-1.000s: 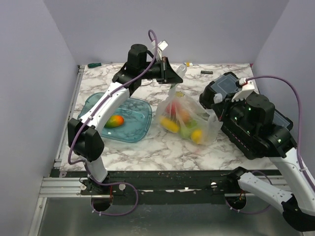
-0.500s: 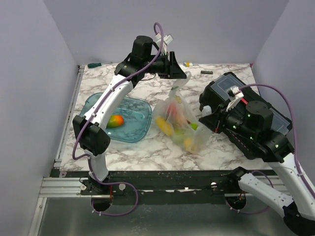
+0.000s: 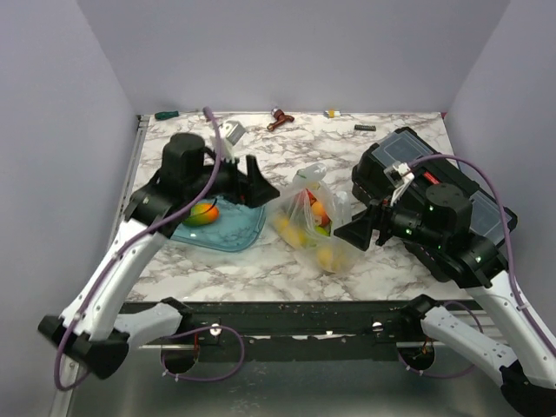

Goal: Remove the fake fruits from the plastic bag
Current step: Adjust the plastic bag at the center of the board.

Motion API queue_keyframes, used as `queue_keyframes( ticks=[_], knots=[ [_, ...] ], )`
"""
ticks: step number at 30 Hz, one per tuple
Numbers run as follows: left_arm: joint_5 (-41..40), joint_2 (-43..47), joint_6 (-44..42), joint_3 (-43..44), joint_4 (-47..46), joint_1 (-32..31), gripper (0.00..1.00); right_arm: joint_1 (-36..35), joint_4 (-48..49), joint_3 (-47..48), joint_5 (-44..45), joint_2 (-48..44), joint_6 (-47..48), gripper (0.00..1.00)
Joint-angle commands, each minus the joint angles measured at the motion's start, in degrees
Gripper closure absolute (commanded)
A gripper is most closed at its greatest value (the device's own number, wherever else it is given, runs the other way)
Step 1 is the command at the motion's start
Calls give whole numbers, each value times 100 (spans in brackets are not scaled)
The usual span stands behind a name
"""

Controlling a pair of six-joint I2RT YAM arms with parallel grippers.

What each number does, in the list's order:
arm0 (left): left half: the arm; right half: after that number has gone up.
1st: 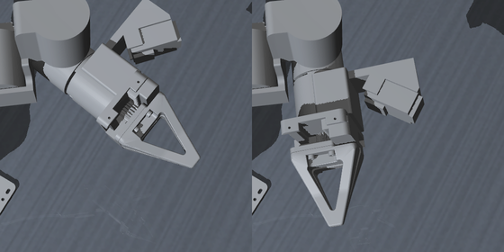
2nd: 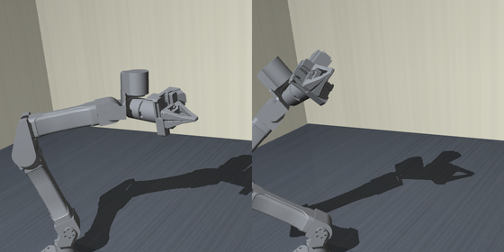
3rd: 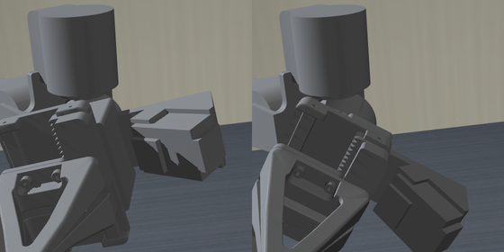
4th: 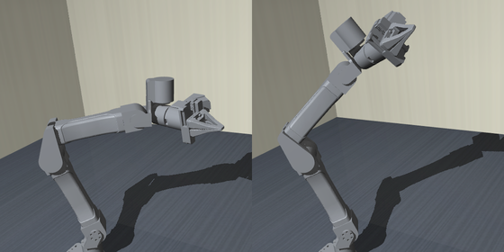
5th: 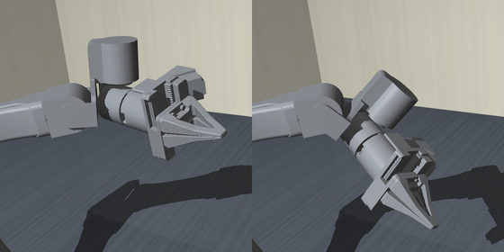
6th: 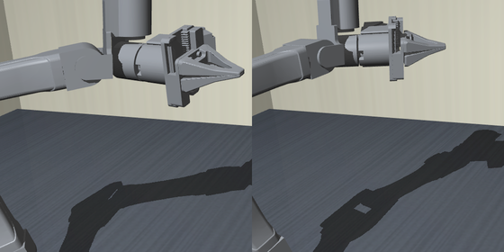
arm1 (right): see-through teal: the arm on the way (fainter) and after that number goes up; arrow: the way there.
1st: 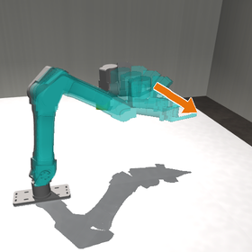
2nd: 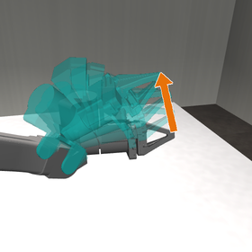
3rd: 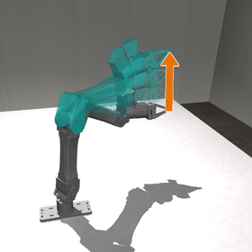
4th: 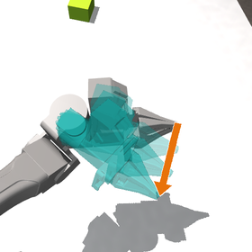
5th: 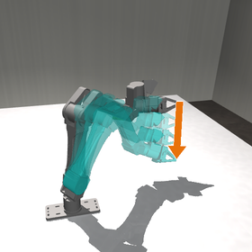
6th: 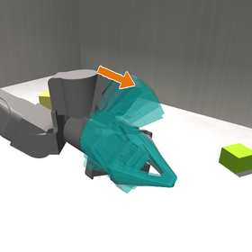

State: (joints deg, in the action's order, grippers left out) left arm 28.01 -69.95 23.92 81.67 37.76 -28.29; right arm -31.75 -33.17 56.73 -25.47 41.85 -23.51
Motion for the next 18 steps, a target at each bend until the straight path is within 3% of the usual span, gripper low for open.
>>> queue_keyframes(
  ticks=[1,4,9,13,18],
  knots=[
    [73,1298,891,-1543,-902,-41,15,20,24,141,37,-63,71,16],
    [-428,1901,1844,-2384,-1569,-447,15,23,-49,193,171,-49,91,12],
    [-2726,2006,3385,-2661,-1663,-1777,9,21,-49,220,215,-8,102,10],
    [-3061,1392,4832,-2277,-999,-2001,9,22,-88,280,475,-63,1,9],
    [-2935,404,5859,-1504,110,-2057,9,21,-305,396,756,-226,-10,6]
  ],
)
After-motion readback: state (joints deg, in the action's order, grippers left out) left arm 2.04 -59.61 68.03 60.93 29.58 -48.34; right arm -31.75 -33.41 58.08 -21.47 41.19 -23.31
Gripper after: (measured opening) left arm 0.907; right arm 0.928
